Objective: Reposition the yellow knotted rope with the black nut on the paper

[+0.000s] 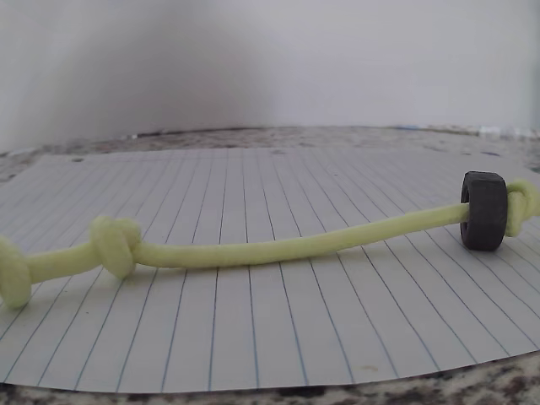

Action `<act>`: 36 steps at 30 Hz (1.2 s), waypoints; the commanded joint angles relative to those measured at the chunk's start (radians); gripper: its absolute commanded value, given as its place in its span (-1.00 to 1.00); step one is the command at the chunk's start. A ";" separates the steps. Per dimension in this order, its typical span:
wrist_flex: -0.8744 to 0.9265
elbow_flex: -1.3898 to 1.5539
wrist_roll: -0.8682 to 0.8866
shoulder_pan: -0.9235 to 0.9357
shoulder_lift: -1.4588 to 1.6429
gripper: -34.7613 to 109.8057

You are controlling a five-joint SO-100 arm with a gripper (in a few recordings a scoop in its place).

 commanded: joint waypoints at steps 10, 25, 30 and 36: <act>0.265 -0.008 -0.634 0.087 0.028 -0.52; 0.620 -0.014 -0.709 0.101 0.028 -0.52; 0.655 -0.005 -0.703 0.092 0.028 -0.52; 0.649 0.017 -0.707 0.054 0.028 -0.52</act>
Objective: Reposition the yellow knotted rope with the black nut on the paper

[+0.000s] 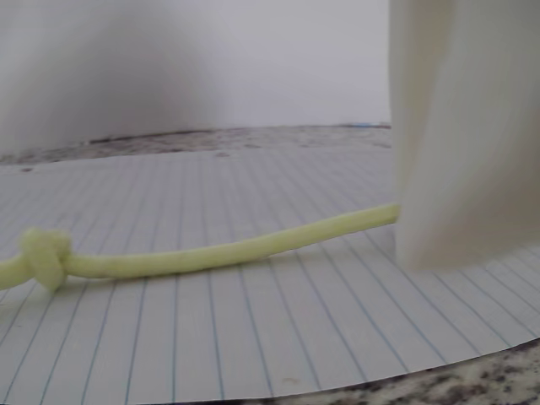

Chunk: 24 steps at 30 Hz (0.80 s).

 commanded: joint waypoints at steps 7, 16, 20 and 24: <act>0.003 0.002 -0.003 -0.037 0.002 -0.52; 0.003 0.002 -0.003 -0.060 0.002 -0.47; 0.003 0.002 -0.003 -0.060 0.002 -0.47; 0.003 0.002 -0.003 -0.060 0.002 -0.47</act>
